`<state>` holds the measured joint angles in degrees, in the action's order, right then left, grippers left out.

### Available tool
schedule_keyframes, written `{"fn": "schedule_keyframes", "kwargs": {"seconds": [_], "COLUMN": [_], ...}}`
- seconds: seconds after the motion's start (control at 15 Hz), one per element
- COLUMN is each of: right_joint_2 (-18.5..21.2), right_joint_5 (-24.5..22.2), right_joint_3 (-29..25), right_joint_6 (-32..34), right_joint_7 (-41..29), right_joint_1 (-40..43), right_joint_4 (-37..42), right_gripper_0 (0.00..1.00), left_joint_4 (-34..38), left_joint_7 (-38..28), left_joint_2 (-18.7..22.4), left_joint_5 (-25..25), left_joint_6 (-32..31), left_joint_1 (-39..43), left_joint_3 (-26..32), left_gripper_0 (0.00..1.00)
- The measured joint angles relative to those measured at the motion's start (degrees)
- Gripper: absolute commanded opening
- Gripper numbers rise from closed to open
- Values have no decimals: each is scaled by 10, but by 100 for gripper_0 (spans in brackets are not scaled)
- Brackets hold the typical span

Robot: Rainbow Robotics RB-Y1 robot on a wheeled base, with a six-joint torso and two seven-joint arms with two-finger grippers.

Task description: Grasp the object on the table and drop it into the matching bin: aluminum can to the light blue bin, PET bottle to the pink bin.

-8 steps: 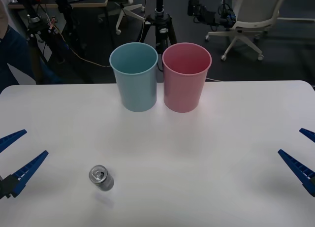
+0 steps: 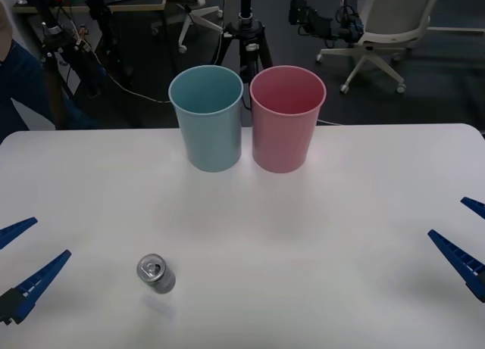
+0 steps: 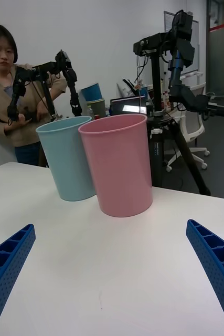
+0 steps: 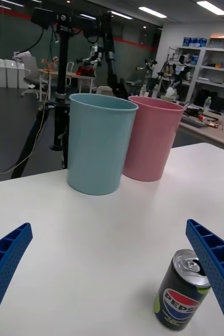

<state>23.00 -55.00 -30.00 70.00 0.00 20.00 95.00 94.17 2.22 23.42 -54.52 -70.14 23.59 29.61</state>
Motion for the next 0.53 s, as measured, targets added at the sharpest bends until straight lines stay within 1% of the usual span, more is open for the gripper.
{"fn": "schedule_keyframes", "kwargs": {"seconds": [0.2, 0.53], "right_joint_2": [0, 0], "right_joint_5": [0, 0], "right_joint_3": [0, 0], "right_joint_6": [0, 0], "right_joint_7": [0, 0], "right_joint_1": [0, 0], "right_joint_4": [0, 0], "right_gripper_0": [100, 100], "left_joint_4": [-11, -55], "left_joint_7": [60, 187], "left_joint_2": [16, 89], "left_joint_5": [16, 82], "left_joint_6": [1, 1], "left_joint_1": [15, 45], "left_joint_3": [-14, -84], "left_gripper_0": [100, 100]}}
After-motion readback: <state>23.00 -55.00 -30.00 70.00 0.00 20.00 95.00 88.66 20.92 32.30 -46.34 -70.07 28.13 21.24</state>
